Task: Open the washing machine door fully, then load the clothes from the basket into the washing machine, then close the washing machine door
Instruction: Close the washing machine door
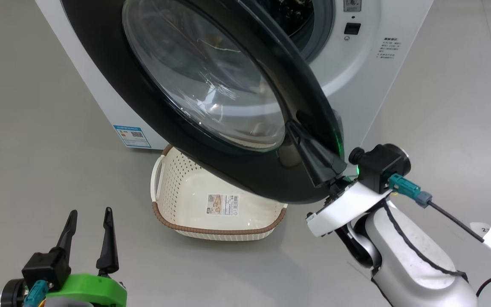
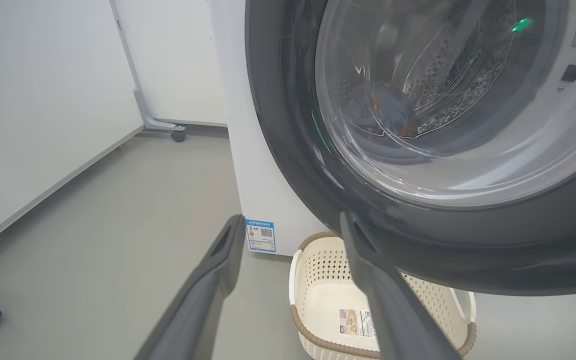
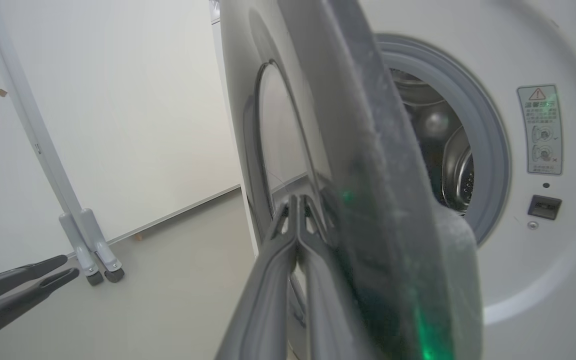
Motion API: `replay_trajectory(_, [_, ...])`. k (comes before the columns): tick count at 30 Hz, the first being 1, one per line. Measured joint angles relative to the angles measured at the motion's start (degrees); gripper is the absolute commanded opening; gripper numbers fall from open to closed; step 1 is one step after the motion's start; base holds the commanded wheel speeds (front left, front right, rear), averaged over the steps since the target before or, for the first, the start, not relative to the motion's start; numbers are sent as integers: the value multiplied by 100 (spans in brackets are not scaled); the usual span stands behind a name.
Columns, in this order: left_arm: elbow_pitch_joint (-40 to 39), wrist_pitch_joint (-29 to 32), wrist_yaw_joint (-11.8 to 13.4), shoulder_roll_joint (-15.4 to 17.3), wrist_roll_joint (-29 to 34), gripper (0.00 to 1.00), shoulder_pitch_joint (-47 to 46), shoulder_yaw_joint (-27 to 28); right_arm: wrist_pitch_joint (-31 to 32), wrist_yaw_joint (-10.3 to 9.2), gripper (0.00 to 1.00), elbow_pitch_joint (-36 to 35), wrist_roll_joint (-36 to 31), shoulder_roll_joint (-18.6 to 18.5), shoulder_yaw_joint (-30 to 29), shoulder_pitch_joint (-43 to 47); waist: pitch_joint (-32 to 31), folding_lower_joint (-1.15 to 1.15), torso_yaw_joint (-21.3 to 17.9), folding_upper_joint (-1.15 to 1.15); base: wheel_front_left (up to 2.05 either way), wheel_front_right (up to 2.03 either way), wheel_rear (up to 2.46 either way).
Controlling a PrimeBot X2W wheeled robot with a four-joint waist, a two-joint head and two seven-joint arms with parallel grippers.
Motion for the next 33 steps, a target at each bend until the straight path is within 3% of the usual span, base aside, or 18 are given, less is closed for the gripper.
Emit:
replay_trajectory(12, [-281, -15, -25, -12, 57, 100, -300, -116, 0, 1, 0, 2, -108, -97, -506, -439, 492, 0, -106, 0, 0, 0, 0])
replay_trajectory(33, [-755, -16, -49, -43, -30, 100, -966, -387, -1, 0, 0, 67, -486, -845, -1007, -2097, 1759, 0, 176, 0, 0, 0, 0])
